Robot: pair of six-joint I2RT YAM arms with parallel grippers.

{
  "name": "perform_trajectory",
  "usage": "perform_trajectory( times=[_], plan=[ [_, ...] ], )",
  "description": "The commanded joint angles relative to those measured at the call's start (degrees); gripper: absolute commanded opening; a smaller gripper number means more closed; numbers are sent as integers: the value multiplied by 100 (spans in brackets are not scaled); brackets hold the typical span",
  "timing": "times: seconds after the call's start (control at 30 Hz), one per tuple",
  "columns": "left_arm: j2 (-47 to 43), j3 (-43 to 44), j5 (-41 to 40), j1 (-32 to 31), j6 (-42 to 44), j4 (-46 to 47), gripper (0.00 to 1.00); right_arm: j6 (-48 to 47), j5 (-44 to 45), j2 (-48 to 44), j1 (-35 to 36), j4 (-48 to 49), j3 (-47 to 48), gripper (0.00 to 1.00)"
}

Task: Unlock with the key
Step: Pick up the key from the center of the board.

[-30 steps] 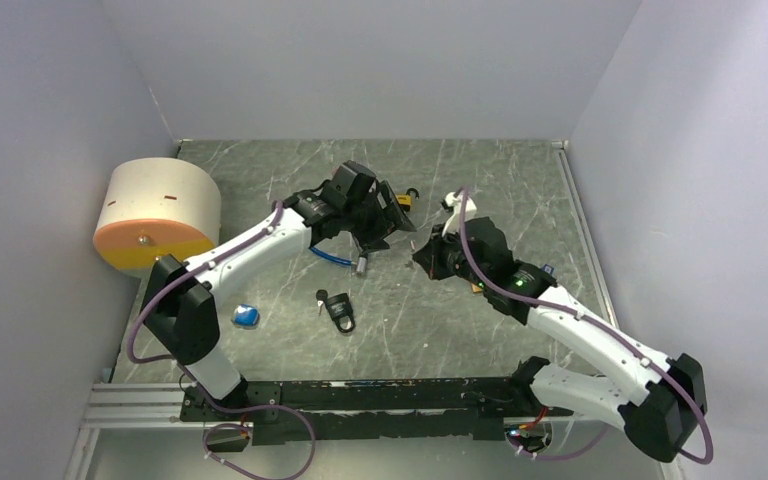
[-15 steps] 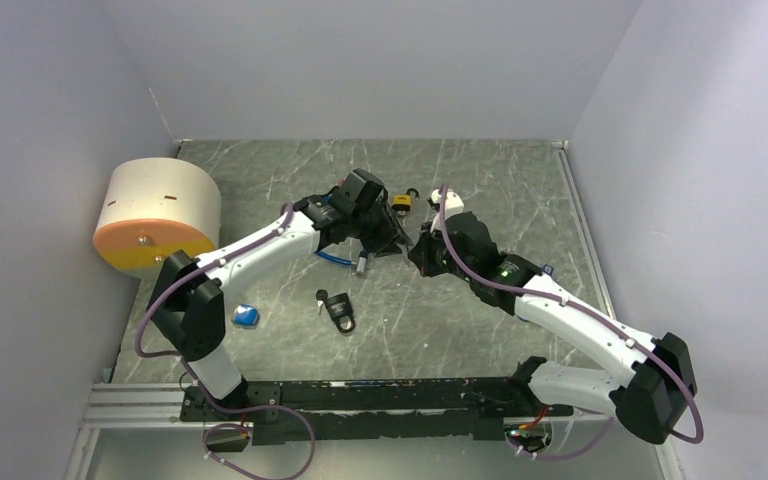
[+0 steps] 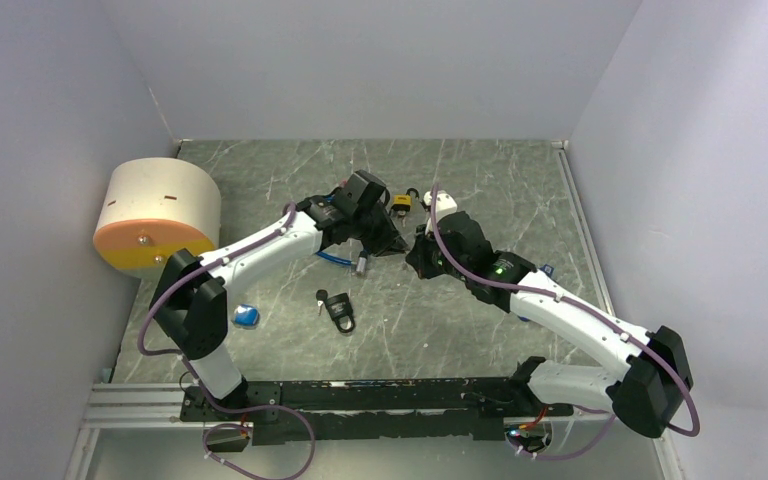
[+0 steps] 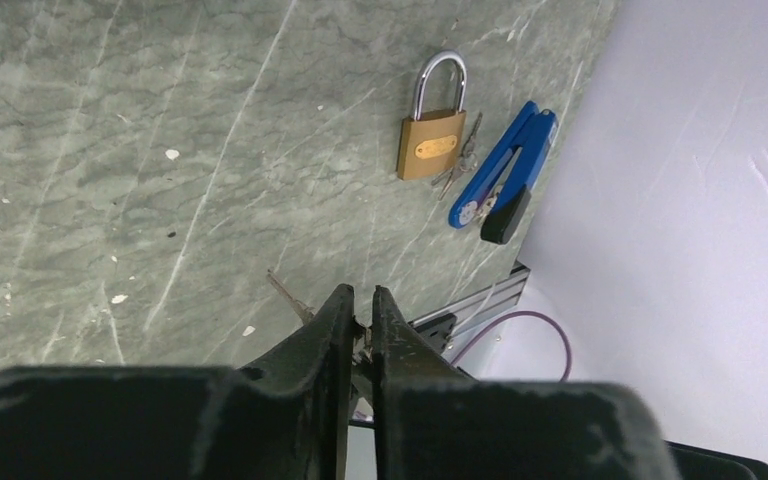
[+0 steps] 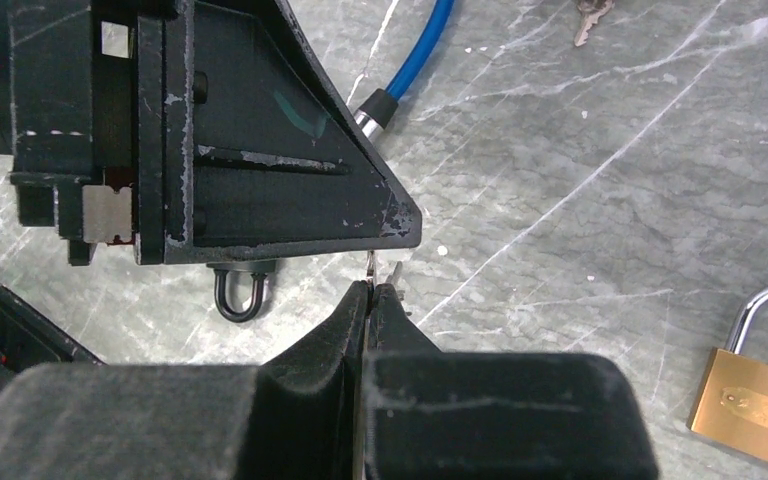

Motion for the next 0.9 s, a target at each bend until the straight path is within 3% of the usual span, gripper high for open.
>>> perform_trajectory(
  times=[0.0,0.2,0.37,0.47,0.57,0.7,0.87],
  plan=[
    [68,273,-174,-28,177,-143,6,-73,-19,-35,20,191,273,0],
    [-52,304,-208,-22,780,111,3,197,-358,-239,-16,276,211,2],
    [-410,-82,22,-28,1512,986,2,571,-977,-720,-304,485,125,38],
    [-863,-631,684,-11,2385,2260,3,877,-1806,-1142,-759,654,42,56],
    [-1214,-980,1113,14,2763,3134,3,1281,-2497,-1576,-1252,985,-137,68],
    [-1357,-824,1776,31,3137,3263,3,1628,-2887,-1975,-1489,1323,-197,75],
    [-1474,-756,2926,28,3099,4088,2,1865,-3050,-2328,-1549,1837,-409,76]
  ],
)
